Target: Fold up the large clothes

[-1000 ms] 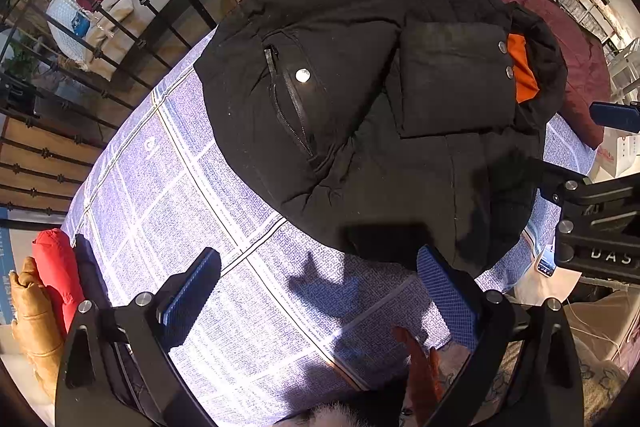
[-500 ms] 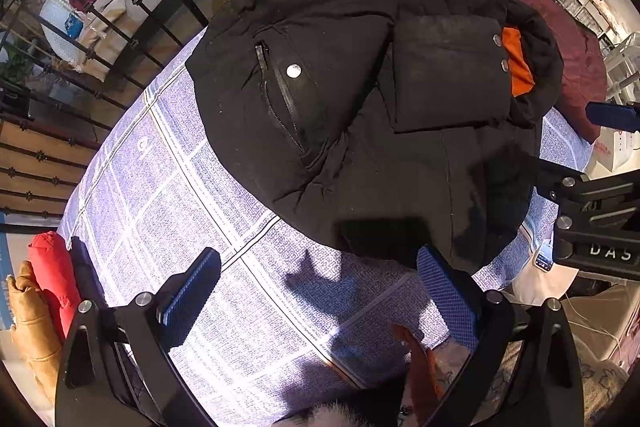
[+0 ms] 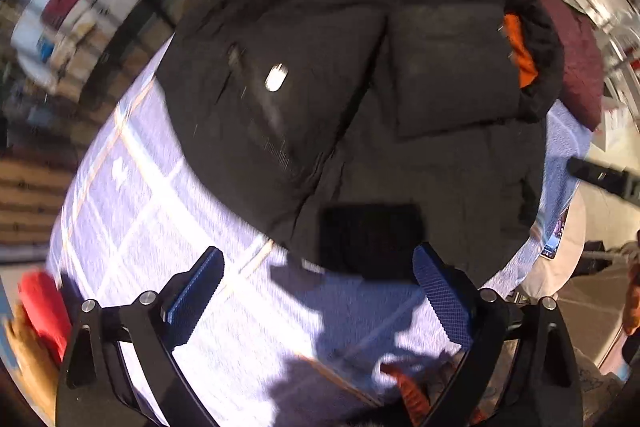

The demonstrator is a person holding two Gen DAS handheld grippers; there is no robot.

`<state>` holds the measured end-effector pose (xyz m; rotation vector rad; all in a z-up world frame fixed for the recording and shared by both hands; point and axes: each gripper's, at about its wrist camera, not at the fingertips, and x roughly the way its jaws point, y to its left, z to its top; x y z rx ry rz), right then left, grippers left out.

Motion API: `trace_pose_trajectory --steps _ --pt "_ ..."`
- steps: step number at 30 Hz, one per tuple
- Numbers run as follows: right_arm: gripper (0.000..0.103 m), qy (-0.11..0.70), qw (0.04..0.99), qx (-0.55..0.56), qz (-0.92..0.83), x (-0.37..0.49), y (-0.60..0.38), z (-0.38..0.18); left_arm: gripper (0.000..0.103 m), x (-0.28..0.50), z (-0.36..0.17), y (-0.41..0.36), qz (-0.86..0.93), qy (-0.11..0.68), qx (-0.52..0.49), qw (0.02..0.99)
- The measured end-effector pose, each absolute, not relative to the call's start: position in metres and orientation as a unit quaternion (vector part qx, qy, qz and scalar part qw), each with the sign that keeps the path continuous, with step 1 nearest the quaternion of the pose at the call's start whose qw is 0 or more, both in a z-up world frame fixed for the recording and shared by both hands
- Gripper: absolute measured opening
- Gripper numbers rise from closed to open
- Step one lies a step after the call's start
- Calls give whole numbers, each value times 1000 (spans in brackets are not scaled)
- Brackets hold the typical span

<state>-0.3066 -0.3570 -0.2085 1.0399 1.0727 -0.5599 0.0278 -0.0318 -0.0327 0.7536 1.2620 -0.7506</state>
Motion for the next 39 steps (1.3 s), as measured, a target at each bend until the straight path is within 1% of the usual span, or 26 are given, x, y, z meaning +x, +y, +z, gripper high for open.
trace_pose_trajectory --steps 3,7,9,11,12,13,14,15,16,17,21,23,24,25,27,28,29,30,32,34,36,38,39 --pt "94 454 680 512 -263 -327 -361 -234 93 31 -21 -86 -390 525 347 672" --pt "94 455 654 541 -271 -332 -361 -265 94 21 -18 -175 -439 472 384 662" --pt "94 451 650 548 -272 -330 -363 -272 94 10 -26 -228 -455 450 409 650" --pt "94 443 649 556 -271 -327 -369 -277 94 -1 -46 -278 -460 444 439 632" --pt "94 439 652 557 -268 -325 -373 -279 94 -8 -55 -291 -459 444 450 625" --pt "94 437 655 555 -267 -323 -376 -280 91 -14 -69 -309 -453 440 465 620" --pt "94 438 657 553 -266 -320 -380 -279 82 -18 -82 -323 -442 432 480 623" --pt "94 441 660 547 -264 -317 -381 -281 76 -19 -95 -333 -430 429 491 625" --pt "94 443 663 545 -259 -314 -384 -283 67 -18 -106 -342 -418 433 499 624" --pt "94 445 665 544 -252 -311 -385 -285 62 -14 -117 -350 -409 445 499 621" --pt "95 458 667 538 -236 -303 -384 -300 55 -6 -137 -364 -416 451 493 617" --pt "95 459 668 533 -242 -302 -378 -304 35 -8 -139 -364 -429 452 484 614" --pt "94 460 668 531 -249 -301 -376 -303 28 -9 -136 -363 -428 444 482 622" --pt "89 465 666 525 -256 -299 -372 -302 23 -4 -131 -359 -426 442 476 630" --pt "61 465 673 507 -272 -297 -370 -296 18 6 -120 -354 -429 460 435 644" --pt "28 459 686 500 -264 -298 -372 -291 16 16 -115 -351 -428 476 410 650" --pt "23 467 693 486 -255 -293 -373 -287 14 23 -110 -347 -426 488 389 655" --pt "16 471 700 481 -239 -287 -374 -285 14 32 -102 -340 -423 498 367 662" --pt "8 463 706 486 -224 -280 -376 -280 13 45 -79 -326 -422 506 329 676" --pt "6 450 724 478 -214 -272 -378 -264 12 55 -52 -310 -424 499 299 694" --pt "6 426 756 455 -200 -261 -380 -232 12 66 -21 -285 -421 489 270 714" --pt "5 401 784 436 -188 -255 -377 -198 11 92 21 -246 -413 486 215 739" --pt "5 381 807 414 -180 -248 -374 -169 10 102 37 -233 -410 482 196 749"
